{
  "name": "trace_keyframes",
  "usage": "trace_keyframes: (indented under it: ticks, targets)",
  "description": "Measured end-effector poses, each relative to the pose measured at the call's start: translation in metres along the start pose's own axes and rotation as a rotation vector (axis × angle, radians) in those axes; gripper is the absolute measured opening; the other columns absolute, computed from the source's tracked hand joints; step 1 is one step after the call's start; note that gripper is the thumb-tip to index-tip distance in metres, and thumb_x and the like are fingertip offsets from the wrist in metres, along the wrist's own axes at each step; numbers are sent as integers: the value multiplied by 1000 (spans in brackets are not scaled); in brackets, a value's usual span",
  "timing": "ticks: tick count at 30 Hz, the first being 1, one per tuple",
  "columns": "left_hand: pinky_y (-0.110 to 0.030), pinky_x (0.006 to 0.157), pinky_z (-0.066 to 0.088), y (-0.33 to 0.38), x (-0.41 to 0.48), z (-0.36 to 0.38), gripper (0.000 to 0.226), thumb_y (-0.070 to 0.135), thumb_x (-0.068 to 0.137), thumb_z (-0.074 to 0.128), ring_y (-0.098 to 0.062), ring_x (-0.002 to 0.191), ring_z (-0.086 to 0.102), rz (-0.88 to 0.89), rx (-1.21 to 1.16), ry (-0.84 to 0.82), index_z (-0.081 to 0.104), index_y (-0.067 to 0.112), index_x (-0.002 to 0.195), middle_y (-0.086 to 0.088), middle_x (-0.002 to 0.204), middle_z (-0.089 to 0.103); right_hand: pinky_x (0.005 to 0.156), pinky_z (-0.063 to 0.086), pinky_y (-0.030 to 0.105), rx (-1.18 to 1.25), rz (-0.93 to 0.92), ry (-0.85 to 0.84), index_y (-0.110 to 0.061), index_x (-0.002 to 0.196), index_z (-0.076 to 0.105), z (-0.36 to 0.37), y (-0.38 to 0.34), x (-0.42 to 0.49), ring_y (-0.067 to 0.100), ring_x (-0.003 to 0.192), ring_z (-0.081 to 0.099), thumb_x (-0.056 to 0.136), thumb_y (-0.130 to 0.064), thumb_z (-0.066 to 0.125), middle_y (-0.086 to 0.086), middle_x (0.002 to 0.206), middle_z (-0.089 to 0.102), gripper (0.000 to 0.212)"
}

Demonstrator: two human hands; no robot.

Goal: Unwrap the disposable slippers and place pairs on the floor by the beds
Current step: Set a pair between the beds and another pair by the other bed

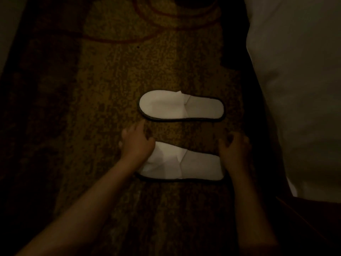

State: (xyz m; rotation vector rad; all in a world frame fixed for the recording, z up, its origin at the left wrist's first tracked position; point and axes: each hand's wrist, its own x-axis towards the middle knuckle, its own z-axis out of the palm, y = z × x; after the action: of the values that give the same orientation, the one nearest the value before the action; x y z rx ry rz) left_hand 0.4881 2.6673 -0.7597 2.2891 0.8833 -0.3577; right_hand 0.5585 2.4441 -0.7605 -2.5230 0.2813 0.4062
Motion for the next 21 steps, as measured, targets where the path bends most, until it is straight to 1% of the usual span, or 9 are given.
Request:
trace_keyframes:
  ticks: [2, 5, 11, 16, 21]
  targets:
    - [-53, 113, 23, -7, -21, 10, 63, 31, 89, 51, -34, 139, 16, -87, 69, -46, 24, 23, 145, -11, 152, 25, 100, 40, 41, -75, 60, -61, -2, 128, 46, 0, 15, -19, 35, 122, 43, 92, -30, 52, 21, 137, 43, 45]
    - [-55, 109, 26, -11, -40, 23, 63, 35, 88, 52, -33, 138, 15, -126, 104, -66, 24, 23, 144, -9, 153, 19, 94, 40, 35, -122, 77, -152, -1, 131, 42, 1, 26, -31, 32, 120, 45, 92, -34, 52, 20, 137, 42, 52]
    - [-52, 104, 30, -13, -59, 37, 66, 39, 88, 50, -33, 133, 20, -100, 180, -24, 21, 21, 144, -11, 147, 23, 92, 39, 33, -110, 58, -159, 2, 128, 43, -4, 27, -30, 31, 119, 45, 92, -29, 54, 21, 136, 43, 48]
    - [-49, 104, 30, -15, -63, 43, 68, 40, 88, 50, -31, 132, 22, -72, 231, 21, 18, 20, 144, -10, 147, 24, 98, 39, 37, -113, 69, -142, 2, 131, 41, -3, 30, -32, 33, 122, 44, 92, -30, 54, 22, 137, 42, 51]
    - [-49, 103, 30, -19, -61, 47, 67, 42, 88, 49, -31, 131, 25, -50, 280, 42, 20, 19, 144, -11, 146, 26, 95, 40, 35, -101, 66, -137, 1, 130, 42, 2, 35, -28, 33, 120, 45, 92, -29, 54, 22, 136, 43, 50]
